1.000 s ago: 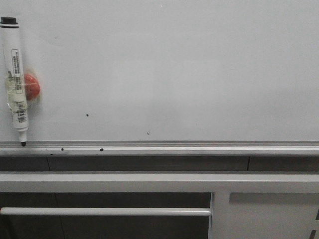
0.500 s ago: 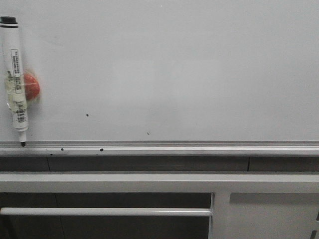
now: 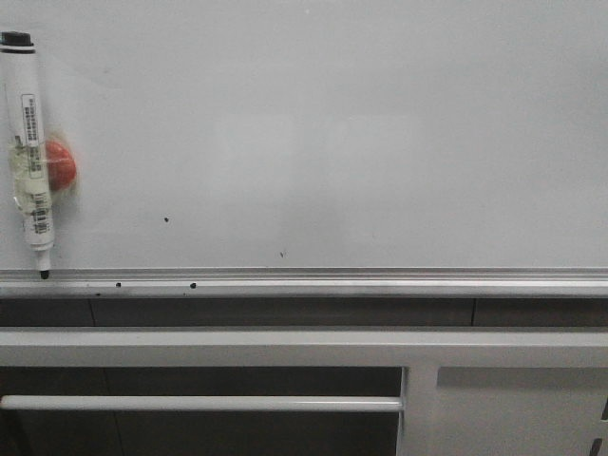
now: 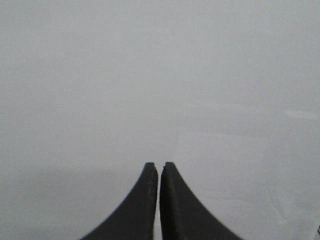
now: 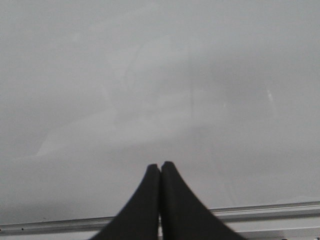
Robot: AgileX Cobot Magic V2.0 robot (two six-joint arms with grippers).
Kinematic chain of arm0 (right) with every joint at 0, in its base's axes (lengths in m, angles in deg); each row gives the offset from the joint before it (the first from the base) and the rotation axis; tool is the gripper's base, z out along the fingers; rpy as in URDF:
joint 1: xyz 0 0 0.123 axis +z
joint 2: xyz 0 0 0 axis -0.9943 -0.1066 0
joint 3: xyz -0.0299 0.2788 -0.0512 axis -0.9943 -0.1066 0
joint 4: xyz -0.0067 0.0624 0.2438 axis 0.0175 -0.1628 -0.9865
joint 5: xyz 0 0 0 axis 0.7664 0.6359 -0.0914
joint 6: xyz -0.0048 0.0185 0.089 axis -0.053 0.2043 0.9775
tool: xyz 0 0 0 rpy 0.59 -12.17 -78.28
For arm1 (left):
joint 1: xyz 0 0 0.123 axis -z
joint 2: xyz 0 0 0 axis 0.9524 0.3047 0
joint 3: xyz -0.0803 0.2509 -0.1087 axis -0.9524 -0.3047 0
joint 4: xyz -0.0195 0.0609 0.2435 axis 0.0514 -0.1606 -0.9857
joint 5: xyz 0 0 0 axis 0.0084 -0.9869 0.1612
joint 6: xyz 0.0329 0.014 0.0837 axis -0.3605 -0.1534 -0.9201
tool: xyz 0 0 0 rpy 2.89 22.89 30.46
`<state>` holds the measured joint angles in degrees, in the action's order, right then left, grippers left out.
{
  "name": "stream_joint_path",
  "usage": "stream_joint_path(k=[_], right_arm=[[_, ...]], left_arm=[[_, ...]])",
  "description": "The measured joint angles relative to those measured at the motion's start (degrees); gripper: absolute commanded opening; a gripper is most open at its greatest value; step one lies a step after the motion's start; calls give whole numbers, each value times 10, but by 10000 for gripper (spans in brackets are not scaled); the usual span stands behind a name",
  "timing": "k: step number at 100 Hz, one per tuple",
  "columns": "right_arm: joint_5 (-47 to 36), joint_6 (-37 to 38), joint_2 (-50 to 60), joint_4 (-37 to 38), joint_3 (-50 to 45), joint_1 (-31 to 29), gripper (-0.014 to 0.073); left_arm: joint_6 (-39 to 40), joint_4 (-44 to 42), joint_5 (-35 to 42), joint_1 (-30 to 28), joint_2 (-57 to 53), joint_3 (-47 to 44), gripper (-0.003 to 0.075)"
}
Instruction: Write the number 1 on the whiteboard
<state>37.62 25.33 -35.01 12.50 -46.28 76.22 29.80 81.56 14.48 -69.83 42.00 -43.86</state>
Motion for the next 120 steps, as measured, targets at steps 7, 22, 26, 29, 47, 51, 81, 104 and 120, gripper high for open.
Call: stream_joint_path(k=[7, 22, 26, 29, 47, 51, 81, 104, 120], right_arm=[[1, -3, -19, 0, 8, 0, -63], [3, -4, -30, 1, 8, 0, -63], [8, -4, -30, 1, 8, 0, -63], [12, -4, -30, 1, 8, 0, -63], [21, -4, -30, 2, 8, 7, -63], [21, -4, -30, 0, 8, 9, -63], [65, -59, -39, -8, 8, 16, -63], [66, -85, -39, -4, 8, 53, -63], [64, -87, -39, -3, 8, 70, -63]], left_arm=[[0, 1, 7, 0, 20, 7, 16], [0, 18, 11, 0, 36, 7, 337], [0, 32, 16, 0, 36, 7, 427], [0, 43, 19, 0, 36, 7, 470], [0, 71, 59, 0, 36, 7, 511], [0, 71, 62, 0, 36, 7, 510], [-48, 41, 3, 28, 70, 11, 510], [-57, 114, -57, 97, 119, 5, 510], [-58, 122, -11, 151, 119, -32, 503]])
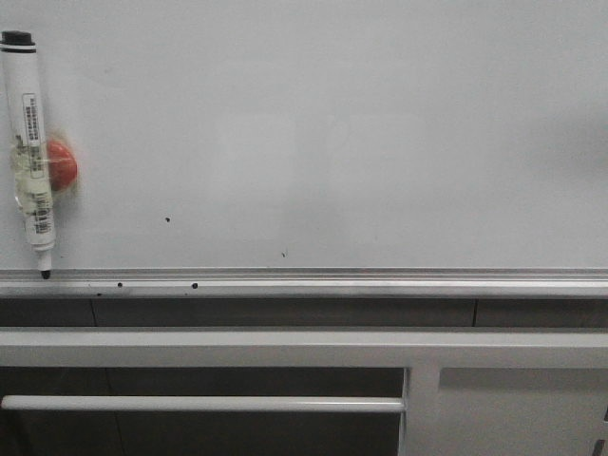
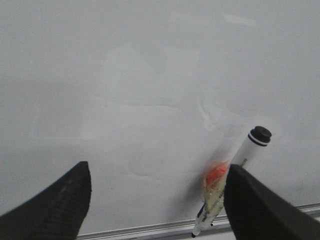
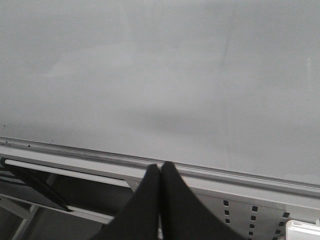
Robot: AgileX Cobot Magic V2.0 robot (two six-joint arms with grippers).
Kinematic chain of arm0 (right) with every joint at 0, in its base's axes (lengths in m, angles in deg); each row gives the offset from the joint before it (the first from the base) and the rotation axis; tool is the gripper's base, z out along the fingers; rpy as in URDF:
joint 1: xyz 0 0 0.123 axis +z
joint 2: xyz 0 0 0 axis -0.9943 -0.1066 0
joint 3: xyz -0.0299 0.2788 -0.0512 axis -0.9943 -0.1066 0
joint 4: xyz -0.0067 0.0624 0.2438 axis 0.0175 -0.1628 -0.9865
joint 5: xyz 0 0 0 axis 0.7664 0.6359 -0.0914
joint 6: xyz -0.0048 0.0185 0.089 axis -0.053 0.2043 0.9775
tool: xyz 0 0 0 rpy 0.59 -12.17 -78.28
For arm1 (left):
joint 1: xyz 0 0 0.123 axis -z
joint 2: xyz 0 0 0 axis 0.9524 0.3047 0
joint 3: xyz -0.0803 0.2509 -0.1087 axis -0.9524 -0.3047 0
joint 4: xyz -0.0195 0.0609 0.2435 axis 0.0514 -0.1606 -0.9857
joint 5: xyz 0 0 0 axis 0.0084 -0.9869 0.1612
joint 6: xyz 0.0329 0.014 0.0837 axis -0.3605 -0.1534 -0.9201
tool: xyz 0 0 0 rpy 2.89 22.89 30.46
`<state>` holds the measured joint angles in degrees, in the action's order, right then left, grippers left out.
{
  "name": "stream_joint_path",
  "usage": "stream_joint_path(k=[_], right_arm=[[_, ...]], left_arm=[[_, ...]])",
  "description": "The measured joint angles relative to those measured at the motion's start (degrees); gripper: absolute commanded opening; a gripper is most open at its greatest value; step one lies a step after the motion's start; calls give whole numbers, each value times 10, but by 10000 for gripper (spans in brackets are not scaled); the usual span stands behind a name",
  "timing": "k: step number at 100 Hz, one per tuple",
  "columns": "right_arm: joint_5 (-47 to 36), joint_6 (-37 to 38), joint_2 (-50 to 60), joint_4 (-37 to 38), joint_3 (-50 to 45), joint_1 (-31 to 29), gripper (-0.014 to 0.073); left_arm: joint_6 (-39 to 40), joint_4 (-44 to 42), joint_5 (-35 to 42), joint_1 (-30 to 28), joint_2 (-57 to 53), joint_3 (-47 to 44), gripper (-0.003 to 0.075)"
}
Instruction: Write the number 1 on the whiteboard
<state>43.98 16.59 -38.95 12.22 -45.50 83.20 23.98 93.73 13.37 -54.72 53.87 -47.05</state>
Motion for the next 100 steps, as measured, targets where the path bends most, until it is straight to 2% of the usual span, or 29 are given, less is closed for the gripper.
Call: stream_joint_path(k=[15, 48, 63, 100], right_arm=[[-2, 0, 0, 1, 0, 4, -63], [-12, -1, 0, 1, 0, 4, -63], [-12, -1, 0, 1, 0, 4, -63], [-18, -3, 0, 1, 0, 4, -63]], left_arm=[[-1, 8, 52, 47, 0, -53, 456], [-3, 65, 138, 126, 30, -112, 438], [-3, 70, 198, 162, 101, -116, 438], [-3, 104, 429, 323, 333, -116, 438]])
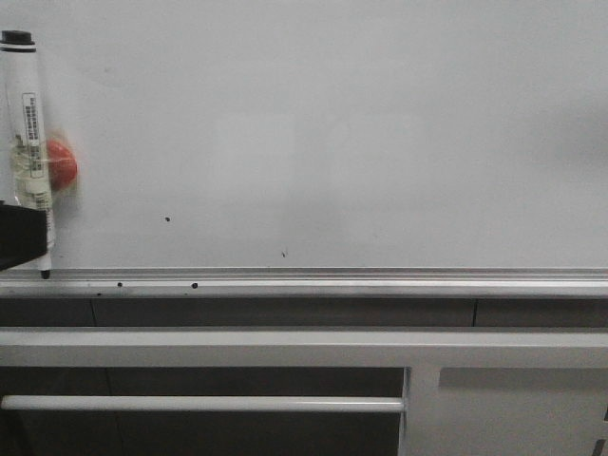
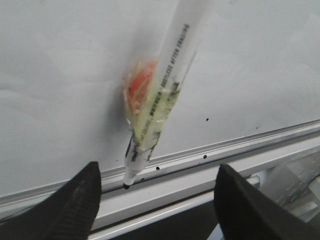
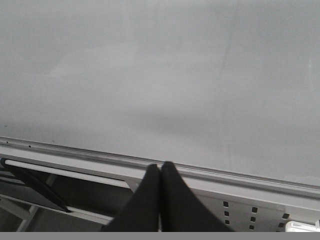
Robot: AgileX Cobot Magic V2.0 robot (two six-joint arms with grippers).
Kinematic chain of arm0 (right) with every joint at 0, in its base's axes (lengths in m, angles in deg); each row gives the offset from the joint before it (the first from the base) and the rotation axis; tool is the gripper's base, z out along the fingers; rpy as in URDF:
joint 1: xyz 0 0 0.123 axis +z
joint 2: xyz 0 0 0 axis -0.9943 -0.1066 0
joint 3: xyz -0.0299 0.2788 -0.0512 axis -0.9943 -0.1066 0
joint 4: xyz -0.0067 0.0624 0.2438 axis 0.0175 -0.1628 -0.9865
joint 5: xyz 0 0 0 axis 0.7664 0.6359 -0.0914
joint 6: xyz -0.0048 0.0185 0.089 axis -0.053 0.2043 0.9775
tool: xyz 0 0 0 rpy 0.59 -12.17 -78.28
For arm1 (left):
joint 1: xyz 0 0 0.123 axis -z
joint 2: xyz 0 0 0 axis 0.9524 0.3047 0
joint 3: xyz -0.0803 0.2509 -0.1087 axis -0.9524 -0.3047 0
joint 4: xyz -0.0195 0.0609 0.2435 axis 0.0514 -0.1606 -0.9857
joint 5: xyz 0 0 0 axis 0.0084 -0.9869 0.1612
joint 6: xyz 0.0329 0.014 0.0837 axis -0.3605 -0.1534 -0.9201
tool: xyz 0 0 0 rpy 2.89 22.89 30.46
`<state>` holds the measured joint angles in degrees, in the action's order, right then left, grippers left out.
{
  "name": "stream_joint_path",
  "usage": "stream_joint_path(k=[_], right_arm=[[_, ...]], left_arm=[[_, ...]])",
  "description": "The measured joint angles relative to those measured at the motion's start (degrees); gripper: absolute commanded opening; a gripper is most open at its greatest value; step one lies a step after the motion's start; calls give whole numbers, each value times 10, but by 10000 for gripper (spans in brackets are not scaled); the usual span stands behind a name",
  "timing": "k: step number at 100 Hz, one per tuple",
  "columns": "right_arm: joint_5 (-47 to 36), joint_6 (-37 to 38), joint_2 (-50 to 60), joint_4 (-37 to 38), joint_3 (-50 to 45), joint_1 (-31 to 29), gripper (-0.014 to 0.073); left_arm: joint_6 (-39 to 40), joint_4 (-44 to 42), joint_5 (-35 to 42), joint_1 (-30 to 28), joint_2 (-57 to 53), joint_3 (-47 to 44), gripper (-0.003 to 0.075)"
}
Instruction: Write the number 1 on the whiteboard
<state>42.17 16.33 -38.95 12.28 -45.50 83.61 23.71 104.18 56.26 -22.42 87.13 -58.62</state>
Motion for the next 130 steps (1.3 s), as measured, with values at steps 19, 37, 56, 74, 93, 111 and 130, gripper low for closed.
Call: stream_joint_path(k=[19, 37, 56, 74, 93, 111, 130], right_arm=[[-1, -1, 0, 0, 0, 0, -64], [-5, -1, 0, 0, 0, 0, -63], [-9, -1, 0, 0, 0, 0, -63], [-10, -1, 0, 0, 0, 0, -64], [-10, -1, 0, 0, 0, 0, -63], [-15, -4, 0, 1, 0, 19, -63], [-20, -77, -7, 2, 7, 110, -63]], left_arm=[[0, 29, 115, 31, 89, 3, 438], [27, 27, 187, 32, 140, 3, 438], [47, 3, 203, 33, 173, 13, 438], [56, -2, 227, 33, 194, 15, 429], [59, -1, 227, 34, 204, 16, -12], [60, -14, 222, 34, 206, 16, -20], [60, -110, 217, 34, 206, 18, -20]])
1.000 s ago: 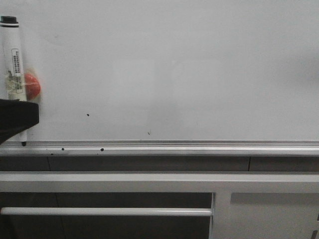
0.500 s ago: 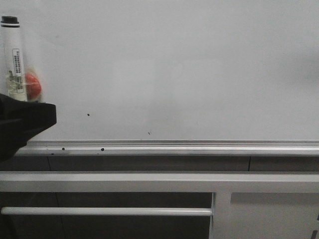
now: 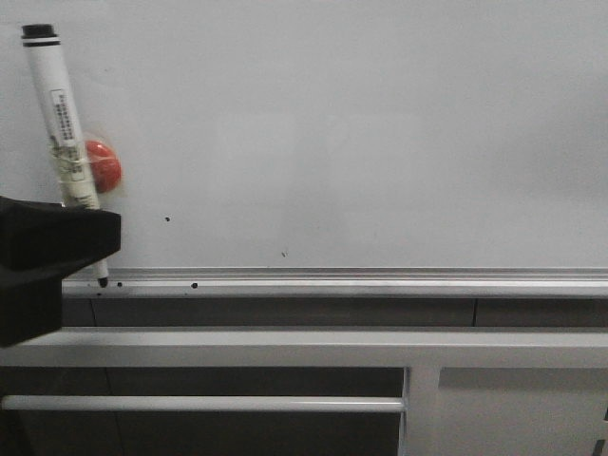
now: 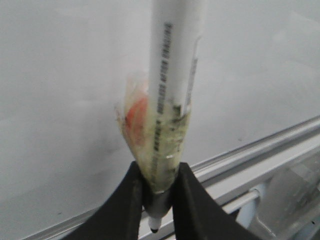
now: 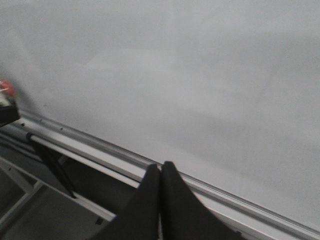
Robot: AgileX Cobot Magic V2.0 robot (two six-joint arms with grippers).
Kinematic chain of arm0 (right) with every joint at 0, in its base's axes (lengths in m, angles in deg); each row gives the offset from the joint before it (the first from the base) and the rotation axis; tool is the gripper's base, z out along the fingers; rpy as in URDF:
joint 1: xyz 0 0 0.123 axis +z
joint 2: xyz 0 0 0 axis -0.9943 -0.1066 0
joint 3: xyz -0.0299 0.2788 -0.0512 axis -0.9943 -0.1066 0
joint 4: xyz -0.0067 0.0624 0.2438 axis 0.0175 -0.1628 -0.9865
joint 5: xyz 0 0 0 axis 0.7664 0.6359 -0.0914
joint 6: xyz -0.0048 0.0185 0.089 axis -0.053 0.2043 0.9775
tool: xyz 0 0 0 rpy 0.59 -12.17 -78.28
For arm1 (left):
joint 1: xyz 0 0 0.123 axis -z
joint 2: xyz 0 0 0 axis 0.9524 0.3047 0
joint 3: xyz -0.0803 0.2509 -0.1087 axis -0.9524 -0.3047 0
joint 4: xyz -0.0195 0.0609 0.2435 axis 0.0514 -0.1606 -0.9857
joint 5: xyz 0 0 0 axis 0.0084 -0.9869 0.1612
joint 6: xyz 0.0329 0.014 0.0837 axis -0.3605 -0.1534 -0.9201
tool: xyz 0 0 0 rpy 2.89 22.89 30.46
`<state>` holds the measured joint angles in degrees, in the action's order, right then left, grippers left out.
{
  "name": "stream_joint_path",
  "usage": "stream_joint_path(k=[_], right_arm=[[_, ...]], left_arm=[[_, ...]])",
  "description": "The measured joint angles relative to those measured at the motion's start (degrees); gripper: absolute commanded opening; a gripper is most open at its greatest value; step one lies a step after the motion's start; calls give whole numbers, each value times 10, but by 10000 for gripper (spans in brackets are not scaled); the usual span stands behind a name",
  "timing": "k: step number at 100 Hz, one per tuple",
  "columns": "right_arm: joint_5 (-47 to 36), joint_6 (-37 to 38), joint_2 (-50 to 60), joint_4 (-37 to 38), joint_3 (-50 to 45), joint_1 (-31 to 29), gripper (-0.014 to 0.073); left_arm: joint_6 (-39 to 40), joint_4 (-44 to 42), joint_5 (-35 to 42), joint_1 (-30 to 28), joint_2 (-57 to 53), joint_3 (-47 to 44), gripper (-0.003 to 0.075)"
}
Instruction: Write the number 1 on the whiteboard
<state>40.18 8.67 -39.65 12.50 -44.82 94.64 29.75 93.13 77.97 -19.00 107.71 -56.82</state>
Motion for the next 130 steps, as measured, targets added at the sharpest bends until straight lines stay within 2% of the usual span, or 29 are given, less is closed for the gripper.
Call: stream_joint_path(k=[11, 23, 33, 43, 50, 56, 70, 84, 101, 130], right_arm=[[2, -13, -26, 3, 22, 56, -63], [25, -17, -69, 33, 52, 141, -47], [56, -17, -105, 91, 80, 225, 69], [72, -17, -135, 143, 102, 306, 239], [72, -17, -153, 161, 112, 351, 304], [71, -17, -170, 171, 118, 377, 318], [56, -17, -209, 184, 127, 391, 314], [21, -17, -241, 187, 129, 391, 314], [0, -17, -262, 187, 129, 391, 314], [-18, -17, -287, 186, 129, 391, 314]], left_arm=[[0, -59, -28, 0, 0, 20, -20], [-8, -123, -124, 0, 0, 66, -20], [-17, -188, -252, 0, 0, 119, -20], [-22, -245, -379, 0, -5, 179, -20], [-26, -280, -464, 2, -14, 222, -20], [-26, -316, -533, 11, -25, 259, -20], [-28, -396, -654, 51, -55, 325, -20], [-30, -438, -731, 94, -71, 355, -20], [-30, -445, -772, 126, -73, 356, -20], [-31, -458, -770, 139, -73, 363, -20]])
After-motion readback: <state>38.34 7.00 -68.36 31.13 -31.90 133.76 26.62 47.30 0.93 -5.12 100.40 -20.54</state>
